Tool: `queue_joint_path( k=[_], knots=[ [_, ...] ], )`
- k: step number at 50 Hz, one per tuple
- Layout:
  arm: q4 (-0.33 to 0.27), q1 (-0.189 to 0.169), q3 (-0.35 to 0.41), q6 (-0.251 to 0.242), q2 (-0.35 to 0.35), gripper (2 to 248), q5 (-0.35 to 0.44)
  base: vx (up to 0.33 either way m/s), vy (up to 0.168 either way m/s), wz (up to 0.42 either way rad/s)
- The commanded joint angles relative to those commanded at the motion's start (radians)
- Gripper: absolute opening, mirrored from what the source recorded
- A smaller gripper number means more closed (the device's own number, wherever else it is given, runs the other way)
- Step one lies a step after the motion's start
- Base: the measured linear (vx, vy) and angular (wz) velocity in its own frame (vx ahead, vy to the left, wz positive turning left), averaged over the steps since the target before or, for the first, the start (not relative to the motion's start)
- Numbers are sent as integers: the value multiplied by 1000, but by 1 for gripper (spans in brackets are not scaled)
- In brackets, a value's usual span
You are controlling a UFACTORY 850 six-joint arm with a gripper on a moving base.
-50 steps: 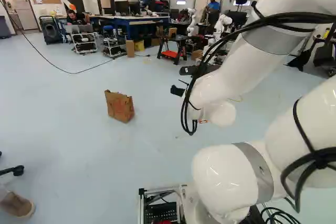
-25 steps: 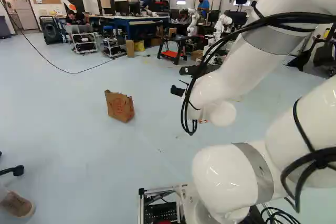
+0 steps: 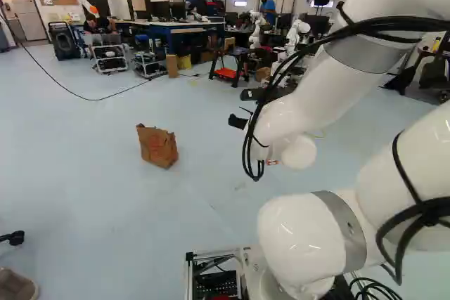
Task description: Pick up the grocery bag from the ground
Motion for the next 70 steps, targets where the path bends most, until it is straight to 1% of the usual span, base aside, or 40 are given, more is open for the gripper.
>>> queue_joint_path(
  k=[13, 42, 48, 70],
  knots=[
    [0, 0, 0, 0, 0, 247, 0, 155, 1, -13],
    [0, 0, 0, 0, 0, 247, 0, 241, 5, -9],
    [0, 0, 0, 0, 0, 247, 0, 253, 77, 333],
    [0, 0, 0, 0, 0, 247, 0, 248, 105, 489]
  ],
)
